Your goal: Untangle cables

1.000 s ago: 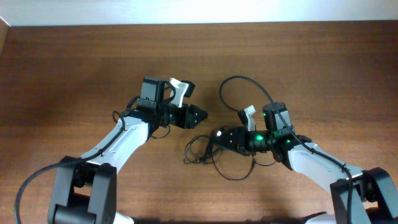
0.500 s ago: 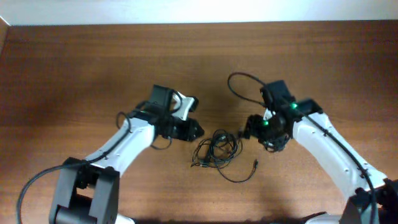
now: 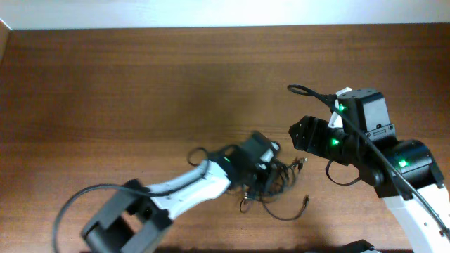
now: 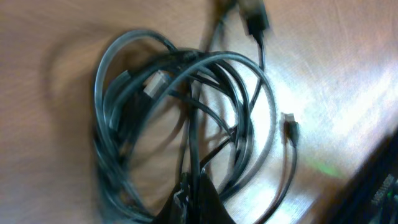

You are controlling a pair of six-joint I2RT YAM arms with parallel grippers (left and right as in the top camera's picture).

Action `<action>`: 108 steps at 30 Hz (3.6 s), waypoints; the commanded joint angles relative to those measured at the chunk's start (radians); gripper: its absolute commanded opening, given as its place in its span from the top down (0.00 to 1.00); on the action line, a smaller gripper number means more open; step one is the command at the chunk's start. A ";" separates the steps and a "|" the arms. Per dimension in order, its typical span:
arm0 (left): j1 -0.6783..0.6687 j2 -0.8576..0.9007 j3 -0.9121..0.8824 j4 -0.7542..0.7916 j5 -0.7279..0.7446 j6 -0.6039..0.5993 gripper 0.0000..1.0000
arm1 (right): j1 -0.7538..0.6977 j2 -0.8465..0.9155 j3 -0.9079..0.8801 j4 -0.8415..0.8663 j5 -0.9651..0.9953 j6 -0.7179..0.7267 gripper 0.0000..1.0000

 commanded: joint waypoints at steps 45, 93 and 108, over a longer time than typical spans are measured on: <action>0.649 -0.601 0.006 0.272 0.683 -0.001 1.00 | 0.221 0.464 0.013 0.426 -0.438 0.240 0.62; 0.618 -0.249 -0.208 -0.241 -0.269 -0.125 0.33 | 0.219 0.464 0.013 0.036 -0.040 0.218 0.51; 0.728 -0.160 -0.151 -0.068 0.475 -0.123 1.00 | 0.217 0.408 0.013 -0.035 -0.204 -0.098 0.51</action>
